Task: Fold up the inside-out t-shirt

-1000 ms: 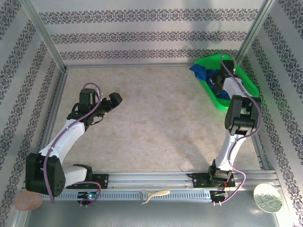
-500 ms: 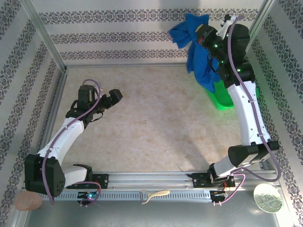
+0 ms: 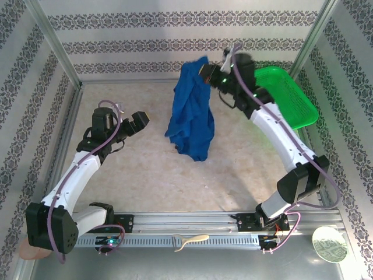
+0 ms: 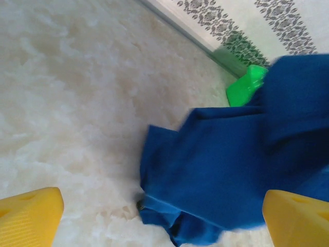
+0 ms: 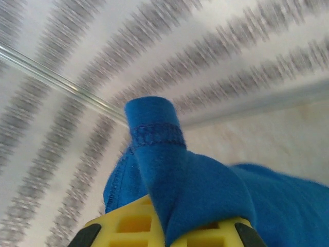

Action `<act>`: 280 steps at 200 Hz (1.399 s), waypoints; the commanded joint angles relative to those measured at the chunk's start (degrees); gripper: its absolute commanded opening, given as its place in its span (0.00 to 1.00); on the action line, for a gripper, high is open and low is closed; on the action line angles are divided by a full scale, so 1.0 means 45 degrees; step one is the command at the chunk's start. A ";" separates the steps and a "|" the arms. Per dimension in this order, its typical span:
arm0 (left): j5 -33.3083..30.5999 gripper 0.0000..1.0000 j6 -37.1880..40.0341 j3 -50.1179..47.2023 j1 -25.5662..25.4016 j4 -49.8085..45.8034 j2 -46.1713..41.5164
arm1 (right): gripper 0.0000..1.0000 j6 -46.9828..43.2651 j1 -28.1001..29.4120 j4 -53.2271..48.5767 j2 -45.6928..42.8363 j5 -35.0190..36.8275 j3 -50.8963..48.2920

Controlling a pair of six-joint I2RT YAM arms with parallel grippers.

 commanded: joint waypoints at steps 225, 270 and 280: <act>-0.3135 0.83 0.3445 0.3371 -0.3171 -0.0607 0.7069 | 0.99 -0.3498 0.0104 0.0168 -0.2874 0.5002 -0.7531; -0.3018 0.70 0.3979 0.4869 -0.3405 -0.1337 0.8670 | 0.98 -0.1689 -0.1549 0.3014 -0.4004 0.2038 -1.0095; -0.2954 0.67 0.4010 0.5034 -0.3456 -0.1272 0.8960 | 0.96 -0.1014 -0.1991 0.3522 -0.4051 0.1214 -1.0607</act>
